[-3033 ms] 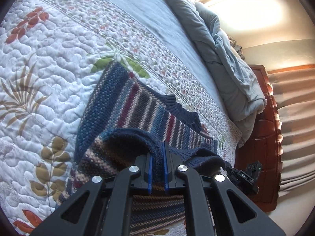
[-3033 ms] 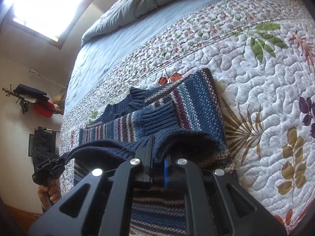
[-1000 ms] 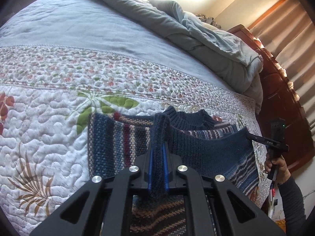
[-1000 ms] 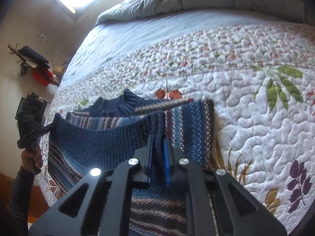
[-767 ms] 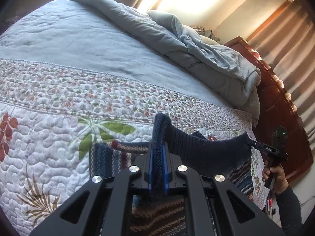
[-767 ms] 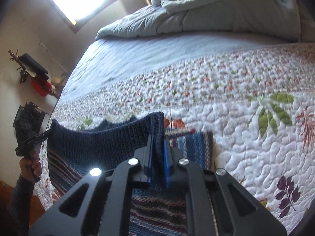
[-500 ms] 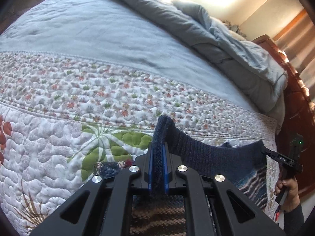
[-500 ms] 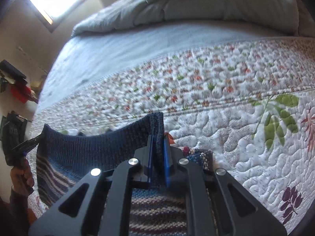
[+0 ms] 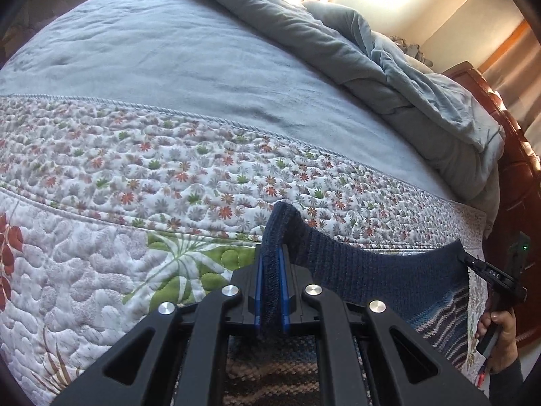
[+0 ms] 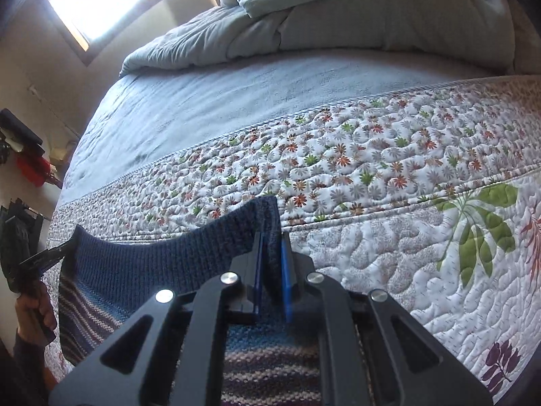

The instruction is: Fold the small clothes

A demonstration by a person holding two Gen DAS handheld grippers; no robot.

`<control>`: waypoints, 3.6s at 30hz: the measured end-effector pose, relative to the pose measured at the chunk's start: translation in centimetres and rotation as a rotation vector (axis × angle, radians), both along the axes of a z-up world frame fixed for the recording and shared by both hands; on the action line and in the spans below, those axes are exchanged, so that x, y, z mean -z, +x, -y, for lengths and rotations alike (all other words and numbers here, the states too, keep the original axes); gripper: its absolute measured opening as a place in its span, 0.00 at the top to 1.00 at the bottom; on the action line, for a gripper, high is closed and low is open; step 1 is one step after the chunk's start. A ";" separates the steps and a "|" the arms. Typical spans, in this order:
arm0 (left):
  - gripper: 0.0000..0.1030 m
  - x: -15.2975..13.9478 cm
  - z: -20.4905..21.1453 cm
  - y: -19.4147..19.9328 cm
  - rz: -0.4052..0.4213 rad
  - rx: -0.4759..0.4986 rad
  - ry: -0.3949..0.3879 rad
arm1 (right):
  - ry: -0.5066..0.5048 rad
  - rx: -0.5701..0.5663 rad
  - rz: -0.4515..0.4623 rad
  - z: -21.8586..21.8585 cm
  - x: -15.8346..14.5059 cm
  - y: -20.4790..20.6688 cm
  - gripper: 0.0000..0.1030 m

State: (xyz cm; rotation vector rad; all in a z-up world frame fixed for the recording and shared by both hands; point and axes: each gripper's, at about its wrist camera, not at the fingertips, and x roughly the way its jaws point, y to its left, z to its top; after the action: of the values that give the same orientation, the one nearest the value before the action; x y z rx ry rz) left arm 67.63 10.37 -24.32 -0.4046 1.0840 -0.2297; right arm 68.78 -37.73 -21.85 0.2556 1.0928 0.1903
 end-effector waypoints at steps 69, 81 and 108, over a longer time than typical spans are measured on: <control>0.90 8.6 -5.4 -23.3 -0.086 -0.003 -0.521 | 0.520 0.201 -0.075 9.7 7.8 -25.7 1.00; 0.32 3.5 -11.9 -25.9 -0.036 0.002 -0.431 | 0.228 0.316 -0.036 9.8 2.5 -29.1 0.70; 0.16 3.2 -10.6 -12.9 -0.156 0.169 -0.357 | -0.449 -0.599 0.286 -32.4 1.5 -33.0 0.12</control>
State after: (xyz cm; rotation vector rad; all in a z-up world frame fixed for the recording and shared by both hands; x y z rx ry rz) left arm 54.76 20.99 -27.51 -0.6590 1.2347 -0.5537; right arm 35.81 -5.32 -23.39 -0.4974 0.8728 0.4895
